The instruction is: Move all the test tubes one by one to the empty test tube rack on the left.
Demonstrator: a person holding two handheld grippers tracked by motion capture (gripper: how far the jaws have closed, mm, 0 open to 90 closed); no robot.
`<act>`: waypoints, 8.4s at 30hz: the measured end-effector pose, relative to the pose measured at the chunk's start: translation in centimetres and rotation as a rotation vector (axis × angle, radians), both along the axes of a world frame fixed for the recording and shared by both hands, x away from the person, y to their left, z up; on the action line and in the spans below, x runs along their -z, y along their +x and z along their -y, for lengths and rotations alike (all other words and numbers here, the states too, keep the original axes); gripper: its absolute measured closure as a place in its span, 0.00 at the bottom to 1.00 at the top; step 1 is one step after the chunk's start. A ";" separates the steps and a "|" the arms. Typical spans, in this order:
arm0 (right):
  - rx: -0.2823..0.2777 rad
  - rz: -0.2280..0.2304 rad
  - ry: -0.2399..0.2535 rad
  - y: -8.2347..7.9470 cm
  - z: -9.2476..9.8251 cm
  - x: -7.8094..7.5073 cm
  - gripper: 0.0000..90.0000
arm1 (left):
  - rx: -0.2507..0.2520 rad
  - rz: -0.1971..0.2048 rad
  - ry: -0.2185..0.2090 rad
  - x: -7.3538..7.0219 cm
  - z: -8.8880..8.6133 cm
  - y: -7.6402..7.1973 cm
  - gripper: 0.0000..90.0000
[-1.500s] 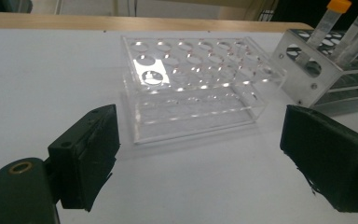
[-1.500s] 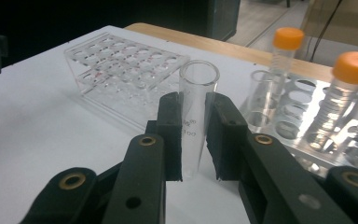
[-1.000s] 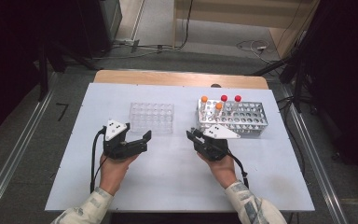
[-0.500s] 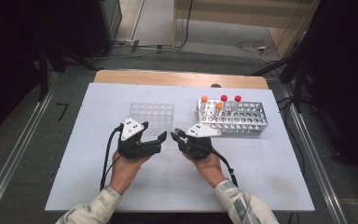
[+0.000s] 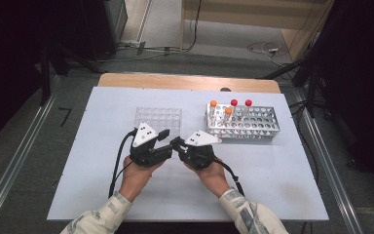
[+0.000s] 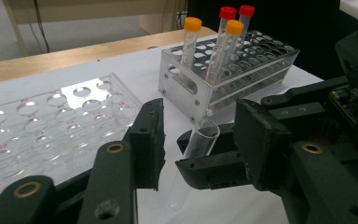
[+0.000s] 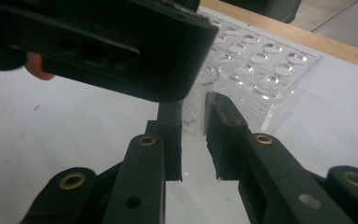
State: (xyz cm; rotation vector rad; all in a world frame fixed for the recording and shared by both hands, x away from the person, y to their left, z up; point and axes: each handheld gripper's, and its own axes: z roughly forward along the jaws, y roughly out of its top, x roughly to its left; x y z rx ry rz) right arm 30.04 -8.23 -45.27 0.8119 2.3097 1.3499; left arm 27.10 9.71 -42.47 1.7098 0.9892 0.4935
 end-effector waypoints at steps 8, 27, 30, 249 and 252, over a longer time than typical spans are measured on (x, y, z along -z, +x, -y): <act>-0.006 0.010 0.003 -0.2 0.1 -0.2 0.82 | 0.013 -0.014 0.014 0.4 0.6 0.5 0.68; -0.011 0.022 0.015 -0.3 0.1 -0.3 0.82 | 0.027 -0.008 0.009 0.5 0.5 0.5 0.83; -0.013 0.022 0.015 -0.3 0.1 -0.3 0.82 | 0.026 -0.008 0.011 0.5 0.5 0.5 0.83; 0.336 0.038 -0.026 6.9 8.2 0.6 0.81 | -0.165 -0.073 0.000 1.4 -3.1 1.8 0.14; 0.339 0.050 -0.010 6.8 8.4 0.2 0.81 | -0.164 -0.074 0.000 1.4 -3.1 1.8 0.14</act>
